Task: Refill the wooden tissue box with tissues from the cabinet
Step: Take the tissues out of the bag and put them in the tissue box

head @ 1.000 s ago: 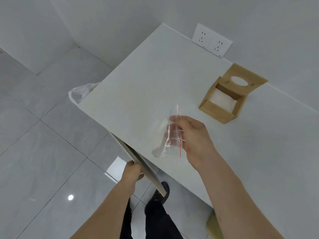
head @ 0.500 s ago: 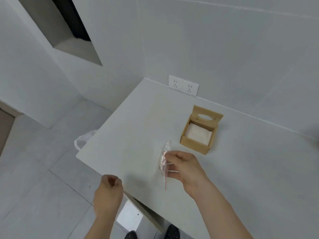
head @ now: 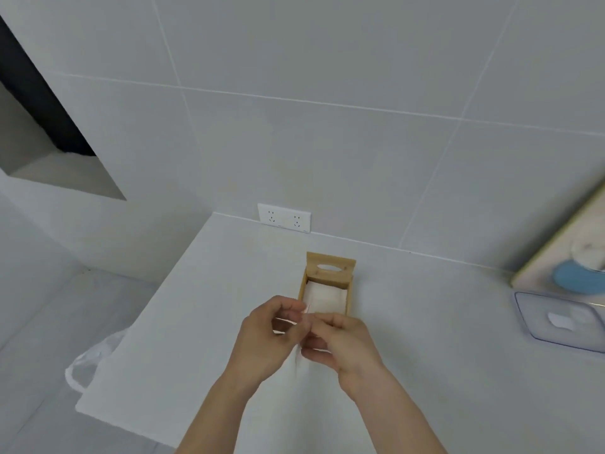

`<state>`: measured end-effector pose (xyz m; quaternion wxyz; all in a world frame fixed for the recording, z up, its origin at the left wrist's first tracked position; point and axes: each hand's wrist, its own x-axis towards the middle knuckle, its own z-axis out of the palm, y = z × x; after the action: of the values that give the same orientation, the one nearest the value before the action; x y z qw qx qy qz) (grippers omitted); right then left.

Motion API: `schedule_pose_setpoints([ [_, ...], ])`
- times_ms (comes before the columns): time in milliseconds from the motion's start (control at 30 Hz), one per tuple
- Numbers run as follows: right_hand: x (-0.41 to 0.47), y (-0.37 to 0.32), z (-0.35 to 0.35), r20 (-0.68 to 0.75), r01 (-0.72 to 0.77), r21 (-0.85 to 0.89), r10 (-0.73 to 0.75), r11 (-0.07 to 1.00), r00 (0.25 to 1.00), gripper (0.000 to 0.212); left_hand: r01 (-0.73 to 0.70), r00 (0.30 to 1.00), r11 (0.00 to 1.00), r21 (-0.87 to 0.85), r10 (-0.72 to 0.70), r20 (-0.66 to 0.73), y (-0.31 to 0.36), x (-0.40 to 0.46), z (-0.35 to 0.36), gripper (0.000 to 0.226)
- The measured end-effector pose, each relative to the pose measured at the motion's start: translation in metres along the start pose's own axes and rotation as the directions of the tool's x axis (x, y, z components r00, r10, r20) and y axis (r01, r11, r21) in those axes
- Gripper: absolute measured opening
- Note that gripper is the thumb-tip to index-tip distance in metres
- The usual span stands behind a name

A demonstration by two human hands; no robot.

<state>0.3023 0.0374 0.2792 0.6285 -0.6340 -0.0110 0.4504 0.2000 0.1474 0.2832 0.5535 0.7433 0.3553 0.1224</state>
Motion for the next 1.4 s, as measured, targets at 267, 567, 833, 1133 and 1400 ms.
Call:
schedule_pose_setpoints([
  [267, 0.001, -0.02, 0.03, -0.121, 0.061, -0.001, -0.061, 0.998, 0.991, 0.012, -0.082, 0.991, 0.985, 0.153, 0.064, 0.117, 0.013, 0.041, -0.031, 0.021],
  [567, 0.014, -0.03, 0.086, -0.273, 0.151, -0.342, -0.252, 0.927, 0.928, 0.012, -0.068, 0.989, 0.994, 0.09, 0.055, 0.137, 0.002, 0.072, -0.076, 0.016],
  [833, 0.022, -0.016, 0.118, -0.343, 0.071, -0.587, -0.327, 0.806, 0.881, 0.024, -0.123, 0.974, 0.986, 0.109, 0.1, 0.203, -0.021, 0.081, -0.098, 0.03],
  [1133, 0.014, -0.006, 0.114, -0.382, -0.046, -0.778, -0.414, 0.627, 0.826, 0.014, -0.109, 0.988, 0.975, 0.192, 0.085, 0.128, -0.043, 0.095, -0.15, 0.03],
  [1400, 0.01, -0.013, 0.125, -0.342, 0.001, -0.763, -0.404, 0.647, 0.848, 0.008, -0.308, 0.947, 0.91, 0.278, 0.264, 0.184, -0.044, 0.084, -0.145, 0.024],
])
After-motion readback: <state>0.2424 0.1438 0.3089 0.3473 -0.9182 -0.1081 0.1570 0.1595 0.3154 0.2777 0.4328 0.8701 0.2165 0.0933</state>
